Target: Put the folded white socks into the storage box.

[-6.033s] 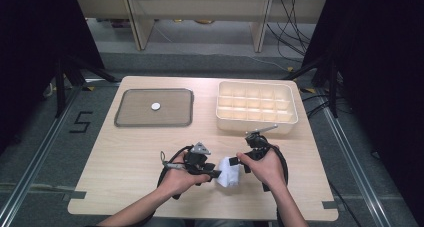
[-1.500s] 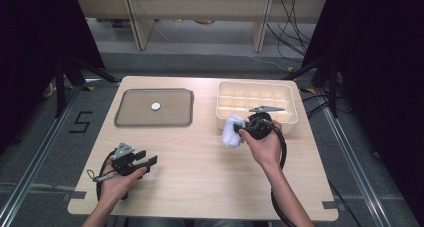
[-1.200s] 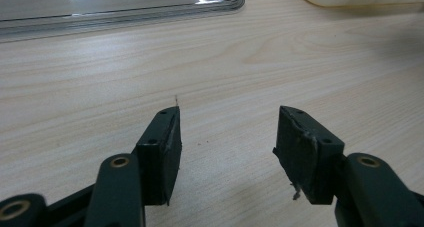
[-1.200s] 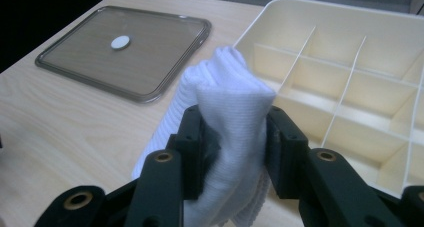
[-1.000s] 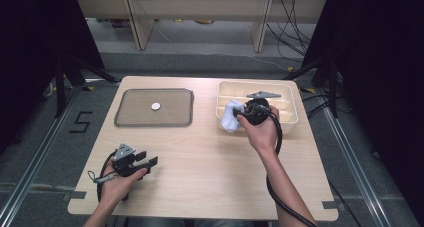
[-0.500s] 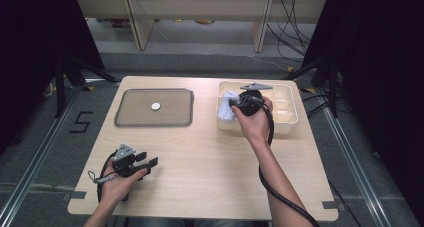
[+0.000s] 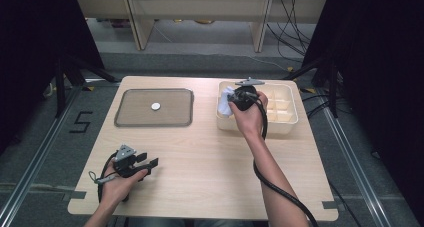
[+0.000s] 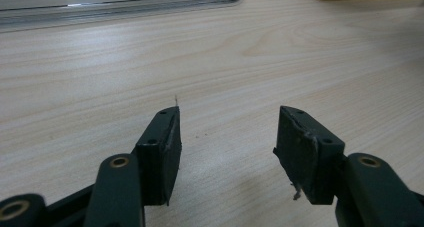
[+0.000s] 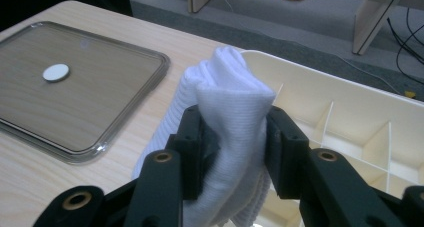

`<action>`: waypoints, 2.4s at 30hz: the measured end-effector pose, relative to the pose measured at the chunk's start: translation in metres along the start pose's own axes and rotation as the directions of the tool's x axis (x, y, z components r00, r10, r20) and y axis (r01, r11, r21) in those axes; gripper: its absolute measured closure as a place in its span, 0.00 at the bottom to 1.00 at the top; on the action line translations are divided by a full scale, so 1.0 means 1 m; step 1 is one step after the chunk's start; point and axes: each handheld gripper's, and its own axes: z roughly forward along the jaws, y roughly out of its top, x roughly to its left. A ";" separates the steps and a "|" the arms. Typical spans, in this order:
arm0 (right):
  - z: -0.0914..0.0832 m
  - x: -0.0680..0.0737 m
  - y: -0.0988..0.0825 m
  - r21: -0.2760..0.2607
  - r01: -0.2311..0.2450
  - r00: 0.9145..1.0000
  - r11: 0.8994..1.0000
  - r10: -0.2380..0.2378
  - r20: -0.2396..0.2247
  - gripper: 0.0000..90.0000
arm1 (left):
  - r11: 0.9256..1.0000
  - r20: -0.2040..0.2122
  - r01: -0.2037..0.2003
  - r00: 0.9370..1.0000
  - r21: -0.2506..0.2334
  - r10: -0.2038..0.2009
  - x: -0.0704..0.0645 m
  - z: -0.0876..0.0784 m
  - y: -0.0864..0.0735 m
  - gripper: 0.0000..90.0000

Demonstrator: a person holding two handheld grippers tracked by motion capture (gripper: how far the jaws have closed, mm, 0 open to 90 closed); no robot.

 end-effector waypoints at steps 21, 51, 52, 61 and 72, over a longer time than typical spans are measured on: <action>0.022 0.004 0.001 0.062 0.039 0.999 0.997 -0.040 0.016 0.72 | 1.000 0.012 0.007 1.000 0.011 -0.007 -0.001 0.002 -0.003 0.48; 0.044 0.000 -0.004 0.161 0.035 0.999 0.986 -0.037 0.009 0.72 | 1.000 0.022 0.001 1.000 0.010 -0.001 -0.001 0.002 -0.002 0.47; 0.045 0.001 -0.004 0.162 0.037 0.999 0.986 -0.039 0.009 0.72 | 1.000 0.021 0.002 1.000 0.009 -0.002 -0.002 0.002 -0.002 0.47; 0.050 0.003 -0.004 0.203 0.025 1.000 0.979 -0.028 0.011 0.72 | 1.000 0.019 0.000 1.000 0.007 0.000 -0.001 0.002 -0.002 0.47; 0.054 0.004 -0.005 0.228 0.036 0.999 0.973 -0.041 0.018 0.72 | 1.000 0.027 -0.004 1.000 0.014 0.003 -0.002 0.003 -0.002 0.47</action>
